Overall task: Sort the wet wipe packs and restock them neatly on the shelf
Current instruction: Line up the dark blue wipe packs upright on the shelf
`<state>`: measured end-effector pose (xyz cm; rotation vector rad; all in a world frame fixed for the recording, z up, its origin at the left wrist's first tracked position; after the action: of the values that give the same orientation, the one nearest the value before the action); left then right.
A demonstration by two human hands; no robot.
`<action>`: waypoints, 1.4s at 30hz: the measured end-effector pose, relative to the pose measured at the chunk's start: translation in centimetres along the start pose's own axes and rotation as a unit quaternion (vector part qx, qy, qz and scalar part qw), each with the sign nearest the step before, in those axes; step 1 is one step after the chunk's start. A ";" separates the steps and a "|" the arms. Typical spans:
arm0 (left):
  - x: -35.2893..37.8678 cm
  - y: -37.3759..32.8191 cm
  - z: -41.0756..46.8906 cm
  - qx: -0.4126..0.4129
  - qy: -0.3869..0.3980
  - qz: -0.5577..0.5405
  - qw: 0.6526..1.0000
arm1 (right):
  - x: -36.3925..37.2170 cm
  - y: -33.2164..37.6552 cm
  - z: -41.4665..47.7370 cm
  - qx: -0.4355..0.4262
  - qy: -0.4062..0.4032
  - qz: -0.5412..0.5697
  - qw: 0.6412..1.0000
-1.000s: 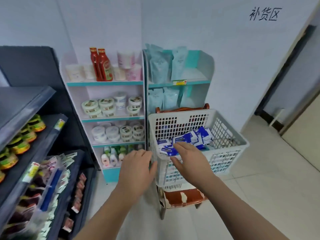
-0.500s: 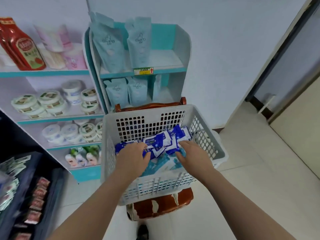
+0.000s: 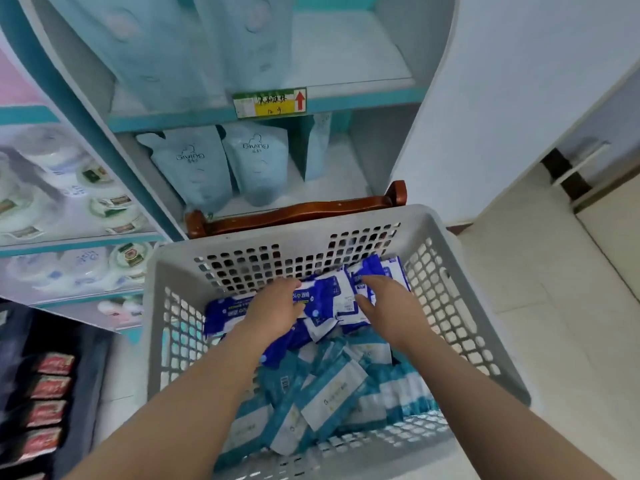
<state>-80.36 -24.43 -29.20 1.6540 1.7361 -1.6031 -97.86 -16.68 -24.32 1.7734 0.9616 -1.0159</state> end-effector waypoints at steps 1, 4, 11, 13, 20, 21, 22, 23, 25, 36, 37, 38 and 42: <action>0.8 0.3 1.0 0.000 0.015 -0.001 1.000 | 0.6 -0.3 0.9 0.001 0.005 0.003 1.000; 3.3 1.5 3.5 -0.008 0.043 -0.017 0.999 | 2.1 -1.0 3.4 0.008 0.022 0.015 1.000; 7.8 4.0 6.2 -0.046 0.041 -0.006 0.998 | 5.1 -2.5 7.2 -0.013 0.053 0.042 0.998; 7.9 4.3 6.4 -0.051 0.021 -0.008 0.998 | 5.9 -2.8 7.9 -0.025 0.057 0.046 0.997; 4.1 5.2 5.0 -0.020 -0.134 0.012 0.991 | 6.6 -1.8 9.8 -0.083 0.044 0.042 0.995; 3.7 5.4 4.5 -0.028 -0.141 -0.022 0.989 | 6.8 -1.5 10.0 -0.086 0.043 0.042 0.995; 3.3 5.7 3.9 -0.050 -0.141 -0.071 0.986 | 7.0 -1.2 10.2 -0.086 0.045 0.040 0.995; 3.1 6.1 3.5 -0.077 -0.138 -0.125 0.979 | 7.4 -1.0 10.4 -0.081 0.049 0.040 0.995; 3.2 6.6 2.7 -0.115 -0.124 -0.181 0.969 | 8.0 -1.0 10.8 -0.061 0.064 0.051 0.995; 3.7 9.1 1.0 -0.168 -0.111 -0.151 0.968 | 9.4 -0.4 11.5 -0.119 0.054 -0.003 0.991; 3.7 9.1 1.0 -0.172 -0.110 -0.155 0.967 | 9.6 -0.1 11.5 -0.128 0.051 -0.027 0.990; 3.8 9.1 1.0 -0.174 -0.110 -0.160 0.965 | 9.8 0.1 11.5 -0.133 0.049 -0.047 0.989; 4.4 9.4 0.9 -0.169 -0.106 -0.203 0.959 | 10.7 0.9 11.8 -0.146 0.057 -0.107 0.982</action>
<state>-74.52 -25.22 -37.76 0.9757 2.1792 -1.4602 -96.03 -25.70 -37.32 1.5196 1.3242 -0.8598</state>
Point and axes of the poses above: each hand's wrist, its own z-axis towards the middle knuckle, its own x-axis out of the palm, y = z × x, the point moved 7 cm from there along z, towards the middle knuckle, and after that the axes turned 3 degrees about -z, right-handed, at the moved point
